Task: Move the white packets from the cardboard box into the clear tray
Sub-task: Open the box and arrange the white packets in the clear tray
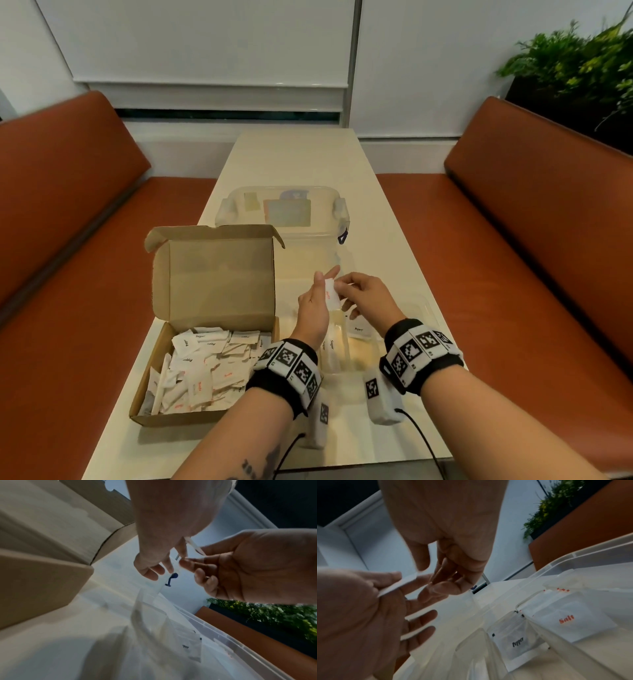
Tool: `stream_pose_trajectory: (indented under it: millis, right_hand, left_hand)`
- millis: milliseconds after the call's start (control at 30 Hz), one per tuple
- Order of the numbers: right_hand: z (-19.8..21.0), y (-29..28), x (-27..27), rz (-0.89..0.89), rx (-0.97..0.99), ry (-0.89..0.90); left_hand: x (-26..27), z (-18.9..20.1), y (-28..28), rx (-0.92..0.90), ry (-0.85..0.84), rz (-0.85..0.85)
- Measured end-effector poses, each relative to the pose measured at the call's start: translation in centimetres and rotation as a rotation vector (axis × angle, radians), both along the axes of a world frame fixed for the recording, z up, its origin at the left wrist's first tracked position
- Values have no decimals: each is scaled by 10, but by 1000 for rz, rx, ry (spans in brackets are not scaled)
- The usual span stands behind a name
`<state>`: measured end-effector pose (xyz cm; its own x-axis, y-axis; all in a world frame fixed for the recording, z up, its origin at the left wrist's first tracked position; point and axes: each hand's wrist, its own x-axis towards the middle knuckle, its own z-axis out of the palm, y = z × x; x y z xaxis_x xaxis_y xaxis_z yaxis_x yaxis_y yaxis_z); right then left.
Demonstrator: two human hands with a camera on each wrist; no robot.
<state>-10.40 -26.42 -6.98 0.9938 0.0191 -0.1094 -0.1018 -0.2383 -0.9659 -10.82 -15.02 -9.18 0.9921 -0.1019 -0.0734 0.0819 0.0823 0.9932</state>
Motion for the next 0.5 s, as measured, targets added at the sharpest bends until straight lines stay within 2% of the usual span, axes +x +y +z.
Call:
stream_pose_trajectory:
  millis: [167,267,333,500]
  right_hand:
    - [-2,-12,1,-31,-32,-34]
    - [-3,-20,3,-81,-106,-57]
    - [-1,-26,5,-44,-203,-85]
    - [4,-38,6,39,-302,-67]
  left_hand:
    - [0,-6,-2,46,52,-81]
    - [1,-10,-3,134,53,13]
    - [1,-12,-2,201,14,89]
    - [0,-14,-1,282,-41,120]
